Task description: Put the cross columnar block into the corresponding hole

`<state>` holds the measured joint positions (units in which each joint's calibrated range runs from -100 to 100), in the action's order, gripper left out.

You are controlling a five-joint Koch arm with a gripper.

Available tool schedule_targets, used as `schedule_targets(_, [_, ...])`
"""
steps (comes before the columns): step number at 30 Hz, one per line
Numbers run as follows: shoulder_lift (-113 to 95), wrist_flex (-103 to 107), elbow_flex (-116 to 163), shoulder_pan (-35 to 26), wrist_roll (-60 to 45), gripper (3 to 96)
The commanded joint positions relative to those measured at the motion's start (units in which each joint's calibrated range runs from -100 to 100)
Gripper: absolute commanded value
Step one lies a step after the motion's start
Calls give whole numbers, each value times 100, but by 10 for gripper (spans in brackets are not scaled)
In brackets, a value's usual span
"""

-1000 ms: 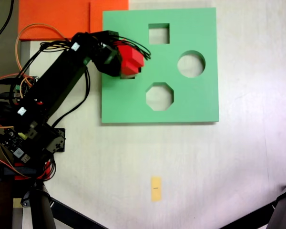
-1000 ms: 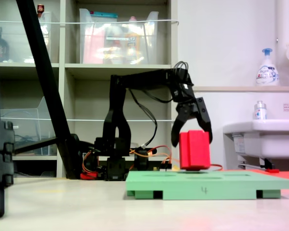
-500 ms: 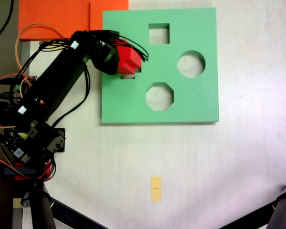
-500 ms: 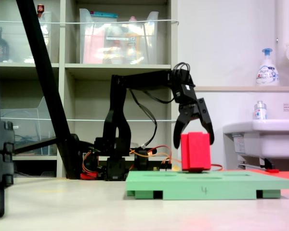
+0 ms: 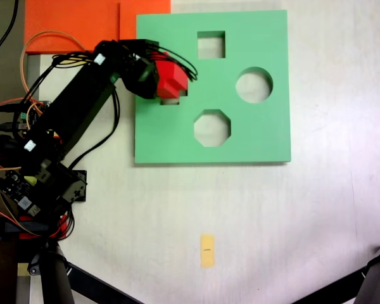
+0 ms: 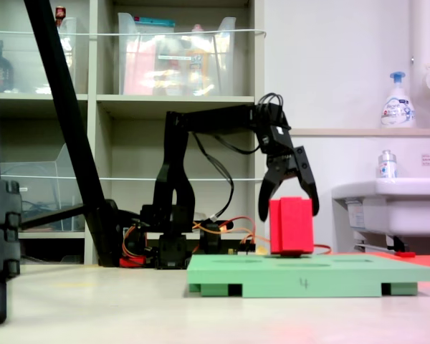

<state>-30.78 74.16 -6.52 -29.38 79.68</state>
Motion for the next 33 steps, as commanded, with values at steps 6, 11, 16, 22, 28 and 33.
schedule_targets(6, [-288,-295,203,-73,59,319])
schedule_targets(11, [-386,-295,313,-68,112,319])
schedule_targets(16, [-623,-285,432,-73,142,319])
schedule_targets(22, [-777,-285,522,-73,142,319])
schedule_targets(28, [-805,-285,522,-78,147,319])
schedule_targets(33, [-875,-285,522,-83,186,319])
